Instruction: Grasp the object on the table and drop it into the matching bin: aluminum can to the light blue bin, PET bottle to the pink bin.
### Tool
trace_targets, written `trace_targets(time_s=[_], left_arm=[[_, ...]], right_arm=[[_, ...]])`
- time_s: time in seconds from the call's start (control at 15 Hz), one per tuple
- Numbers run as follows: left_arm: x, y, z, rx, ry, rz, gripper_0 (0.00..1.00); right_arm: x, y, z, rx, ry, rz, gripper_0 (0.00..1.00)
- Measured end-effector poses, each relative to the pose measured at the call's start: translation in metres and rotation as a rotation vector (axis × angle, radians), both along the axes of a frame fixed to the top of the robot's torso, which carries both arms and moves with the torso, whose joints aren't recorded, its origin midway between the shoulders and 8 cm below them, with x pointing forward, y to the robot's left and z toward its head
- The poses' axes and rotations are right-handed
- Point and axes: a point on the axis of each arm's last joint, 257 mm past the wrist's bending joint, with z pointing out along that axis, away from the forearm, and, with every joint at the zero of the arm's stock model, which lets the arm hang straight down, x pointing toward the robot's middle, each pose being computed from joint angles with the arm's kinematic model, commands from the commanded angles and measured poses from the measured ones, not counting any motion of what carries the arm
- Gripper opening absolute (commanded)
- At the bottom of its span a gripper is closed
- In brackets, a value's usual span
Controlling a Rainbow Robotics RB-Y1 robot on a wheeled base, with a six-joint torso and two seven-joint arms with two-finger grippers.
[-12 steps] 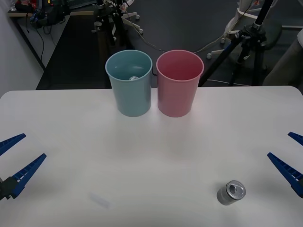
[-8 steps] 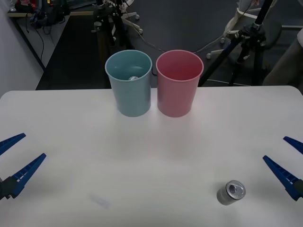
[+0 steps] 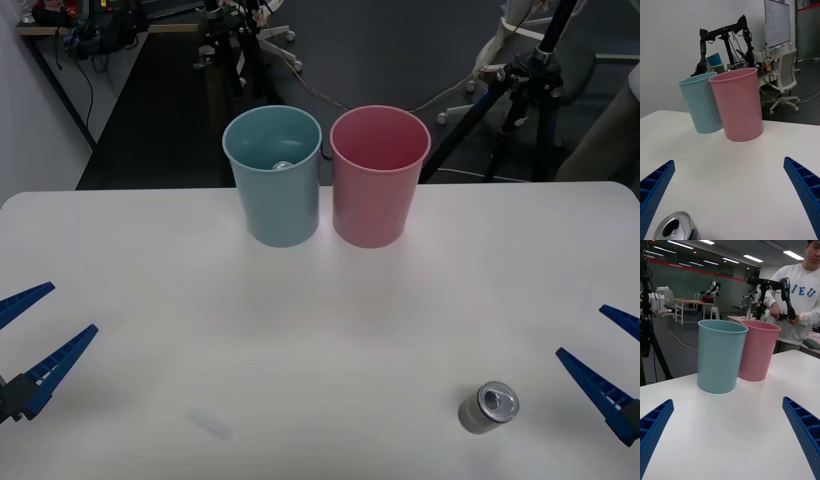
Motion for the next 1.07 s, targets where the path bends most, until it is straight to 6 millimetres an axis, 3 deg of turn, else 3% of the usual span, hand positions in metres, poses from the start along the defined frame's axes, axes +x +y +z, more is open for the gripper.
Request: trace_targets(time_s=[0.27,0.73,1.07], left_arm=[[0.000,0.000,0.000,0.000,0.000,0.000,1.00],[0.000,0.000,0.000,0.000,0.000,0.000,1.00],[0.000,0.000,0.000,0.000,0.000,0.000,1.00]], right_arm=[[-0.024,-0.002,-0.017,0.001,0.017,0.029,1.00],[-0.060,-0.016,-0.068,-0.131,-0.016,0.083,1.00],[-0.084,-0.017,-0.094,-0.207,-0.056,0.117,1.00]])
